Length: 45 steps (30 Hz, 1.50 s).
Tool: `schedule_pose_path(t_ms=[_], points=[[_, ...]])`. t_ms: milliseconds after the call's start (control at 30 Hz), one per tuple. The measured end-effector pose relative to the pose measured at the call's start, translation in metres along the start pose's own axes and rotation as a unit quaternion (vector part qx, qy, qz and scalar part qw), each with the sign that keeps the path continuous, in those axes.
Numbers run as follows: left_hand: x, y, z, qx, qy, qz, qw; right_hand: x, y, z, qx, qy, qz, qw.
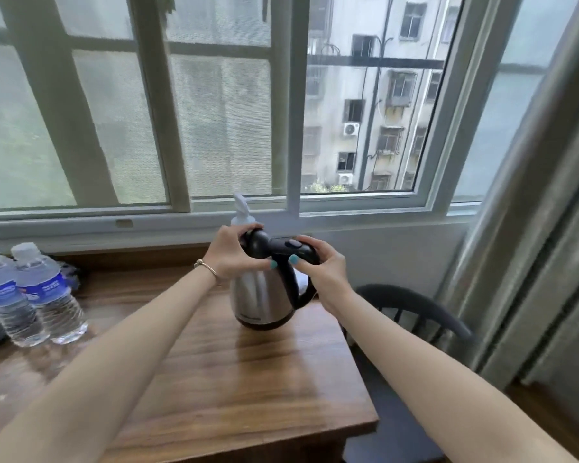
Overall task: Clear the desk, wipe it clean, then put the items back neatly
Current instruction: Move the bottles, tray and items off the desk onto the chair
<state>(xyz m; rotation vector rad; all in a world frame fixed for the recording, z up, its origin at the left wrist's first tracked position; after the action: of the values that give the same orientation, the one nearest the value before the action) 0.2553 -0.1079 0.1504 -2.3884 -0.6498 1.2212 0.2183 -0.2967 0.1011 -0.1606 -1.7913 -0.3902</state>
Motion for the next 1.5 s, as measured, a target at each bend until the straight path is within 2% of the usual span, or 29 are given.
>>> schedule_pose_path(t_ms=[200,367,600,867,1100,1267,1500], points=[[-0.071,0.082,0.0,-0.008,0.001,0.019,1.0,0.032,-0.105,-0.013,0.007,-0.033,0.02,0.999],[-0.122,0.148,0.004,-0.011,0.0,0.023,1.0,0.037,-0.187,-0.031,0.011,-0.028,0.057,0.998],[-0.142,0.241,0.001,0.014,-0.031,0.016,0.999,0.013,-0.27,-0.067,-0.013,-0.016,0.131,0.991],[-0.113,0.354,-0.021,0.041,-0.017,0.006,0.999,-0.058,-0.327,-0.125,-0.029,0.008,0.249,0.968],[-0.053,0.433,-0.024,0.041,-0.088,-0.029,0.995,-0.14,-0.356,-0.179,-0.023,0.039,0.353,0.934],[-0.014,0.478,-0.012,0.025,-0.124,-0.053,0.991,-0.188,-0.367,-0.196,-0.006,0.076,0.366,0.928],[0.042,0.531,0.02,-0.02,-0.194,-0.057,0.979,-0.252,-0.376,-0.212,0.063,0.103,0.371,0.921]])
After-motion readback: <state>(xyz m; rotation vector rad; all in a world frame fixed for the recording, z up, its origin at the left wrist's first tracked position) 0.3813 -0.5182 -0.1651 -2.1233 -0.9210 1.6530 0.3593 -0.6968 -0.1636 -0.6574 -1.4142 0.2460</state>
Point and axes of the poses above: each hand's wrist, its own z-axis away from the middle knuckle, its own y-axis out of the palm, x = y × z, the point moved 8 cm from there along -z, towards the middle knuckle, and after that the axes turned 11 degrees about -x, right-handed, at the moved point
